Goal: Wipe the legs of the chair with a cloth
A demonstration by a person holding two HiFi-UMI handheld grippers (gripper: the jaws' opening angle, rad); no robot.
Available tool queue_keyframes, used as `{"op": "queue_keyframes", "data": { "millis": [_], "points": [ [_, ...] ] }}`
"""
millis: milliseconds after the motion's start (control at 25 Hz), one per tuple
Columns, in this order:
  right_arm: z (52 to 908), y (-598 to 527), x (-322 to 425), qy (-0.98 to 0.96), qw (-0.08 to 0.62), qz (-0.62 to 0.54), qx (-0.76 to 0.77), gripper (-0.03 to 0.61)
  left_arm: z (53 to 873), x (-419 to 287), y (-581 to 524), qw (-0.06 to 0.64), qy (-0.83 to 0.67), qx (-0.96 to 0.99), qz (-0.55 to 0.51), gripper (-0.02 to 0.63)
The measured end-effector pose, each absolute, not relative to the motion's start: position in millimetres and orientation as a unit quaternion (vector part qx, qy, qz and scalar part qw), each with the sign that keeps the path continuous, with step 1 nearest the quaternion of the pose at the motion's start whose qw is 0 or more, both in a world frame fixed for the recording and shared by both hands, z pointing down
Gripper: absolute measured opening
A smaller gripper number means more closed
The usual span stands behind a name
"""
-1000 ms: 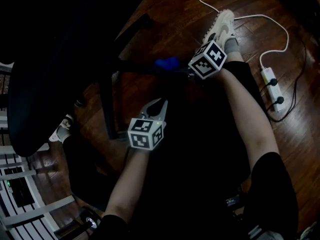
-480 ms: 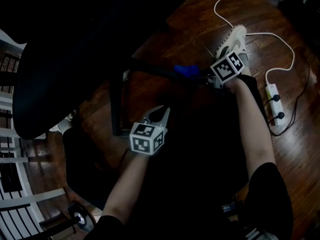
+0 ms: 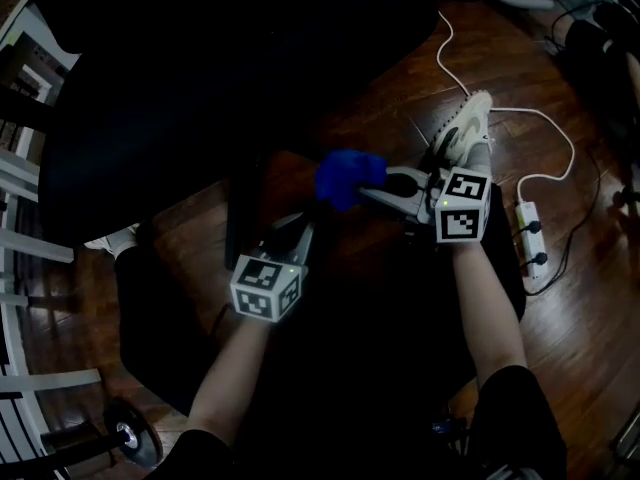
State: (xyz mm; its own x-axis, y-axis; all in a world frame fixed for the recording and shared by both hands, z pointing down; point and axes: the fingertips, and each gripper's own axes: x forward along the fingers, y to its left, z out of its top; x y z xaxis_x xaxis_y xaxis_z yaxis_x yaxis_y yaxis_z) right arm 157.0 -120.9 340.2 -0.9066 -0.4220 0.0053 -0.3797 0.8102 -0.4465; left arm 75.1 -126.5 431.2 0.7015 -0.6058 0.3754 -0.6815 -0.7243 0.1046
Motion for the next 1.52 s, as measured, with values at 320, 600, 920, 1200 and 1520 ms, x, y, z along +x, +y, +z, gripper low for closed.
{"op": "queue_keyframes", "data": {
  "millis": [320, 600, 920, 1200, 1520],
  "points": [
    [319.8, -51.7, 74.1, 0.949, 0.027, -0.071, -0.305, 0.046, 369.9, -8.5, -87.9, 0.075, -0.380, 0.918, 0.087, 0.021],
    [362.6, -14.5, 43.0, 0.913, -0.009, -0.009, -0.407, 0.043, 388.8, -59.5, -43.2, 0.081, -0.418, 0.904, 0.026, 0.021],
    [382.8, -16.4, 56.3, 0.887, -0.034, -0.029, -0.459, 0.040, 400.3, -53.5, -30.8, 0.087, -0.403, 0.911, 0.010, 0.021],
    [395.5, -25.3, 67.8, 0.878, -0.018, -0.076, -0.473, 0.039, 419.1, -53.2, -26.4, 0.127, -0.394, 0.910, 0.007, 0.021],
    [389.7, -26.5, 61.7, 0.879, -0.024, -0.043, -0.474, 0.040, 424.1, -52.2, -29.0, 0.139, -0.394, 0.908, 0.015, 0.021]
  ]
}}
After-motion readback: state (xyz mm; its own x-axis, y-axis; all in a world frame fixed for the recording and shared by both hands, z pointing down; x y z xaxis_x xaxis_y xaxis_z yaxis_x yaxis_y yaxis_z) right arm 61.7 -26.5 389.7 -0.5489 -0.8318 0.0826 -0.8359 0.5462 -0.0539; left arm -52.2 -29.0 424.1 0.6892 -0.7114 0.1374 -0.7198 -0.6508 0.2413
